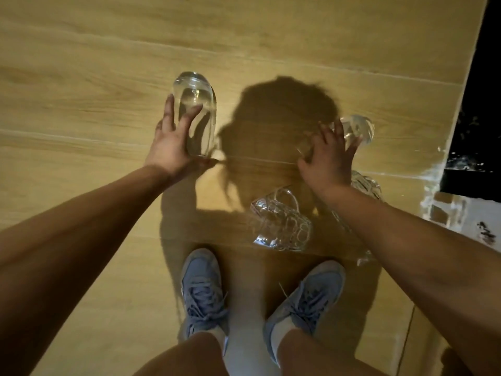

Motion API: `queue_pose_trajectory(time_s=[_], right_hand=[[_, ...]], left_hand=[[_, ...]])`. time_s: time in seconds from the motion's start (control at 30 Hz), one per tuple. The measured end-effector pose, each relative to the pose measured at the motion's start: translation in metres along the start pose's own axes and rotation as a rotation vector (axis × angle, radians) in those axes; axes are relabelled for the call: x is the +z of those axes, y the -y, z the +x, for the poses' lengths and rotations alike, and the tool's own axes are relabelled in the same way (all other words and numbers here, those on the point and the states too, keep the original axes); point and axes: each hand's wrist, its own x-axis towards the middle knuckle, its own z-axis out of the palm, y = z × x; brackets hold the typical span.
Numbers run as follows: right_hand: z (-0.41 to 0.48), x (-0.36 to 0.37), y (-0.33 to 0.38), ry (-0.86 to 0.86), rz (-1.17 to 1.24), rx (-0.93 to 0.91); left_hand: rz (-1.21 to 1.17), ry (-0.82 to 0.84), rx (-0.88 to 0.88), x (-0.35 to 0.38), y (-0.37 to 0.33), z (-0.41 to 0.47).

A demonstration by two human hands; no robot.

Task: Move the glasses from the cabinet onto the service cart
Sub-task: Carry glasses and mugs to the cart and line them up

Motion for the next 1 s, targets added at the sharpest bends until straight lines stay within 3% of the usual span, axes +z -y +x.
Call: queue_pose_trajectory(time_s=[0.13,0.23,0.33,0.4,0.57,0.67,0.77,0.87,0.93,1.0], right_hand=[[0.011,-0.006,0.014,0.036,-0.04,-0.023],[0.019,-0.019,0.022,0.055,0.03,-0.109],[0.025,-0.032,0.015,0.074,0.178,-0.154],[0.025,-0.037,0.004,0.122,0.149,-0.252],[0.016,-0.034,-0.011,0.319,-0.421,-0.496],[0.026,-0.035,-0.01,0.309,-0.4,-0.527],[0.041,-0.042,-0.008,0.13,-0.171,-0.583],[0.044,-0.047,-0.019,-0.059,-0.016,-0.398],[0.042,-0.053,-0.023,0.002,0.012,-0.184],[0.04,-0.053,-0.03,0.113,-0.039,-0.086]], left_hand=[[-0.065,-0.133,-0.033,0.011,-0.018,0.006],[-0.278,-0.21,-0.236,0.013,-0.03,0.017],[-0.399,-0.142,-0.503,0.012,-0.041,0.028],[-0.441,-0.138,-0.573,0.01,-0.043,0.029],[-0.472,-0.159,-0.526,0.014,-0.037,0.024],[-0.525,-0.208,-0.491,0.018,-0.038,0.023],[-0.546,-0.245,-0.398,0.018,-0.04,0.021],[-0.55,-0.223,-0.324,0.018,-0.043,0.021],[-0.55,-0.226,-0.301,0.017,-0.043,0.022],[-0.556,-0.234,-0.3,0.017,-0.045,0.024]])
